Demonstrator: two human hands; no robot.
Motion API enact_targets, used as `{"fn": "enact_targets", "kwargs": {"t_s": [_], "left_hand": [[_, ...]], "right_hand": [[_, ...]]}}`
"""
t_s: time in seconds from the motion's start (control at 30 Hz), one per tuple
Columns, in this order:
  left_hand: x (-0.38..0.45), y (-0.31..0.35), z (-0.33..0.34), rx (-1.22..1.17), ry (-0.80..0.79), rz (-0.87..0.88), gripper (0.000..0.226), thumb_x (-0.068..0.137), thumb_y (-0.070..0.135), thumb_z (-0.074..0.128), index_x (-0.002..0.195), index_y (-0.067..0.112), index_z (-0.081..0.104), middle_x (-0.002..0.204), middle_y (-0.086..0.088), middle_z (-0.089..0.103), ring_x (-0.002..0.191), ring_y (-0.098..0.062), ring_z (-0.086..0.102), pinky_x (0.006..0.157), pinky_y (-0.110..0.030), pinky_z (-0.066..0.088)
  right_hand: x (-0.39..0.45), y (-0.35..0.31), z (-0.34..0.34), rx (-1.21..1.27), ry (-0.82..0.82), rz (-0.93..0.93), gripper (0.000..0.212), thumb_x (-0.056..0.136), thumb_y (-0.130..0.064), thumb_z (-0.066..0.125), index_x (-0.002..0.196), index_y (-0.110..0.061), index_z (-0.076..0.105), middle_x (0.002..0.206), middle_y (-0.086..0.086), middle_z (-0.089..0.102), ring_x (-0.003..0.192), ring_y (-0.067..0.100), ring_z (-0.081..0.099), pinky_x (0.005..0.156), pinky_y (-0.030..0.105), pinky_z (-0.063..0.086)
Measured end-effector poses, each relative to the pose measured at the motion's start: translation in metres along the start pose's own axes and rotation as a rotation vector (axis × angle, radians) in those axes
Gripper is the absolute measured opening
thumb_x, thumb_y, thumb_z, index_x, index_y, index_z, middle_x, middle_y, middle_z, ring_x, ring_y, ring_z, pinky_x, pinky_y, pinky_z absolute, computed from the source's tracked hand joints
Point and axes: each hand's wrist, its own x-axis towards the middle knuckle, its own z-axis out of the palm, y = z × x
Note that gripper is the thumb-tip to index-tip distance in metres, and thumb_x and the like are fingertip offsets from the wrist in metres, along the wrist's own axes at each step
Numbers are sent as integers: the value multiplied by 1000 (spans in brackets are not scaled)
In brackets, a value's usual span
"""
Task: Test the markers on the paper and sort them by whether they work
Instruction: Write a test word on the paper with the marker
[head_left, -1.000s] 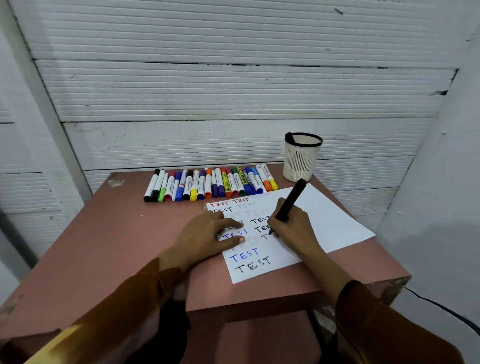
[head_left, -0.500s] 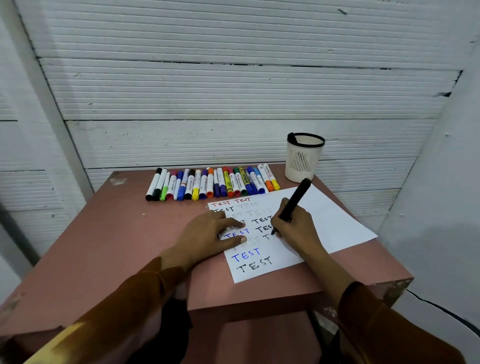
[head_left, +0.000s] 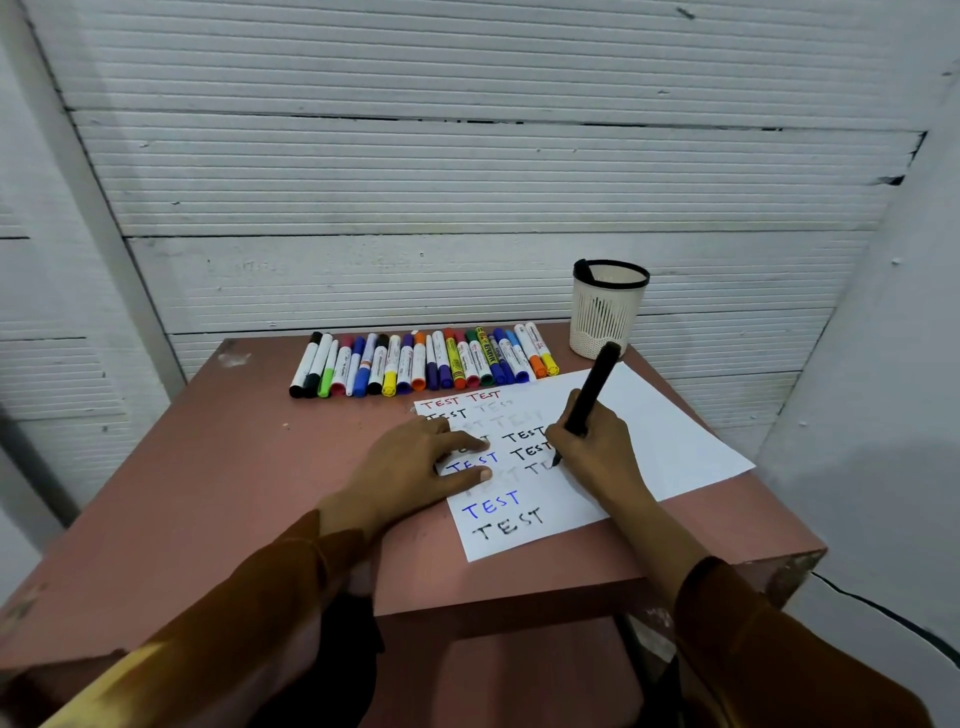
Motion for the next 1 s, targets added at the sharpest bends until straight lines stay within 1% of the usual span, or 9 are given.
{"fn": "enact_targets", "kwargs": {"t_s": [0.13,0.27,0.47,0.57,0.63,0.7,0.8,0.9,1.0], "left_hand": [[0,0,-1,26,-12,-9,88,63,89,13,120,40,57,79,12,45,78,-8,43,59,-13,27],[0,1,-3,31,-12,-7,84,64,89,18,120,40,58,77,14,42,77,-8,42,58,-13,27],[0,1,-2,12,-8,-5,89,63,90,12,120,39,58,75,14,41,78,-8,42,59,-14,28],[0,1,-2,8,-13,-8,91,62,91,11,120,39,58,77,15,41,77,-8,42,60,-13,28],[-1,2,-2,4,-12,-7,93,61,91,10,120,39,58,78,13,43,77,-8,42,60,-13,28],[-1,2,-3,-9,-1,-9,93,61,92,10,119,39,59,79,11,47,77,-8,43,59,-12,26],[-1,2,-3,-18,1,-9,92,61,91,10,118,39,60,79,11,46,77,-8,43,60,-11,27],[-1,1,-2,-15,-4,-17,91,61,92,10,118,40,59,82,9,50,78,-9,45,60,-13,29],[-1,0,-1,-19,-1,-16,90,61,92,11,118,41,59,84,6,54,79,-10,46,61,-15,31]], "right_hand": [[-1,-2,-1,21,-24,-1,20,79,0,57,69,-7,42,64,8,48,55,13,49,49,8,39],[-3,-4,-1,37,-84,-6,24,78,1,57,65,-12,41,65,9,52,60,18,55,58,21,43],[-2,-3,1,22,-31,-17,27,79,0,57,65,-14,39,59,0,44,53,9,46,49,7,37],[0,0,1,47,-19,5,25,80,0,58,67,-14,42,63,1,48,57,11,50,55,12,41],[3,2,-2,168,25,25,23,82,1,59,72,-14,45,67,4,54,57,12,56,59,21,45],[6,3,-7,372,84,29,21,84,3,61,76,-12,47,68,7,57,55,12,61,57,22,48],[9,3,-14,607,78,57,17,83,4,63,79,-6,50,73,12,62,67,21,69,65,26,56],[9,5,-13,524,37,92,19,81,12,59,77,-5,49,72,16,58,62,17,67,60,21,53],[8,6,-11,308,16,113,26,76,12,56,68,-9,44,63,9,48,53,16,52,56,24,44]]}}
